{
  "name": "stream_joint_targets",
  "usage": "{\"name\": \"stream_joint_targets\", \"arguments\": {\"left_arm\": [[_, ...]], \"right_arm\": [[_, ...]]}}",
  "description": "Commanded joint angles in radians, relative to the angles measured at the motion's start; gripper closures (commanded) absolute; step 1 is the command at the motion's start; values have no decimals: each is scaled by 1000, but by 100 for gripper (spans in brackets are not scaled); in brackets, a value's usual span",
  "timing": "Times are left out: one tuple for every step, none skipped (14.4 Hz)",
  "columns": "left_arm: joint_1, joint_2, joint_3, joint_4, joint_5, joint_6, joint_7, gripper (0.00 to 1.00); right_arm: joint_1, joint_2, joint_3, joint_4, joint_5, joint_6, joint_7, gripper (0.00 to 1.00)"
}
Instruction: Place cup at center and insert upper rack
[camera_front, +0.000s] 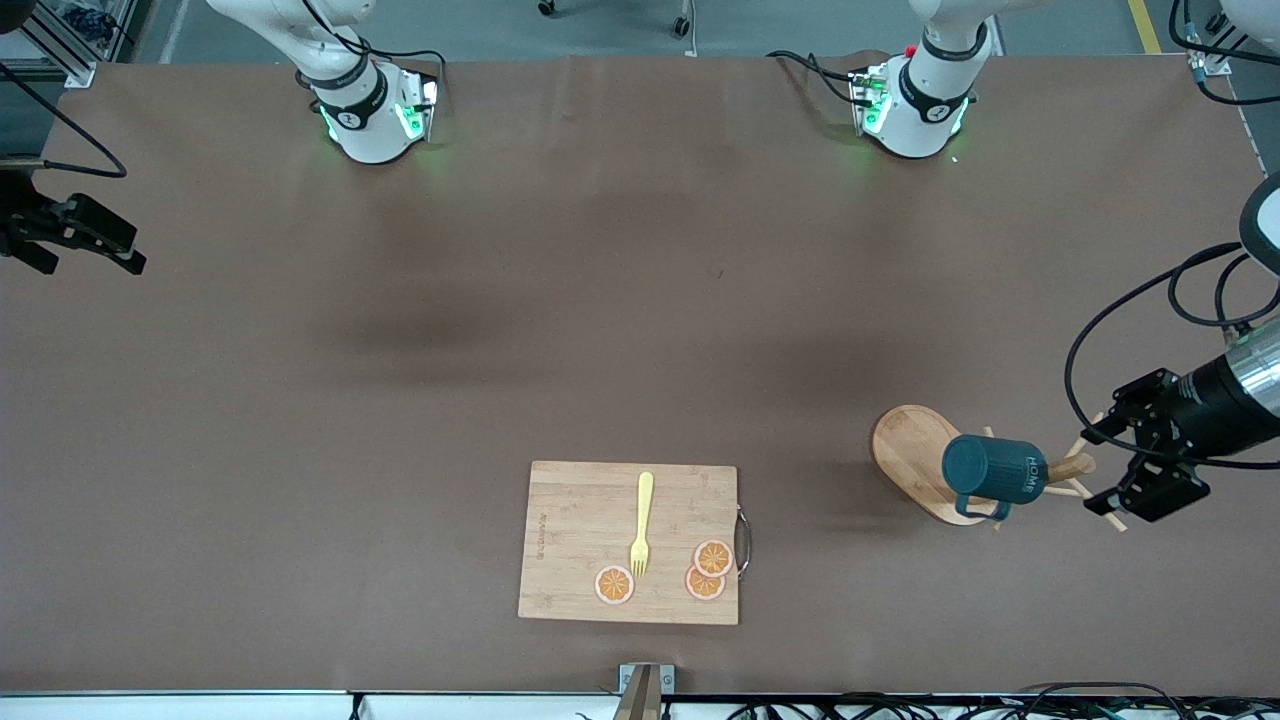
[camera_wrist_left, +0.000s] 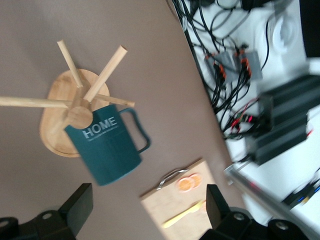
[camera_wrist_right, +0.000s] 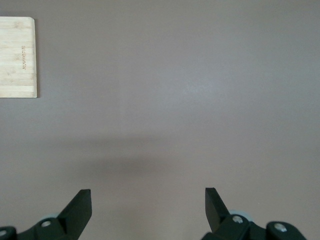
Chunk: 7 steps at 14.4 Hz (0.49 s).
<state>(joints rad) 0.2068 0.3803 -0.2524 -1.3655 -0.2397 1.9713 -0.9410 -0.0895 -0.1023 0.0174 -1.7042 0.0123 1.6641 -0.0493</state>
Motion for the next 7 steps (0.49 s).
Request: {"name": "stream_joint_targets", "arguments": {"left_arm": [[11,-53,5,-29,19,-75,215,1],[11,-63,10,-30,20,-94,281,0],[13,-70,12,-30,25,-133,353,0],[20,-78,12,-32,37,-162,414,0],[23,-89,10,-37,54,-173,468,0],[23,-107,12,-50,59,-180,502,0],[23,-124,12,-69,69,-180,524,0]], "right_arm": [[1,-17,1,-8,-8,-3,0,0],[1,-19,1,-8,-8,-3,0,0],[1,-19,1,-8,-8,-3,0,0],[1,-19,1,-8,-8,-1,0,0],[1,-19,1,-8,-8,-3,0,0],[1,-19,1,-8,-8,-3,0,0],[1,-19,1,-8,-8,-3,0,0]]}}
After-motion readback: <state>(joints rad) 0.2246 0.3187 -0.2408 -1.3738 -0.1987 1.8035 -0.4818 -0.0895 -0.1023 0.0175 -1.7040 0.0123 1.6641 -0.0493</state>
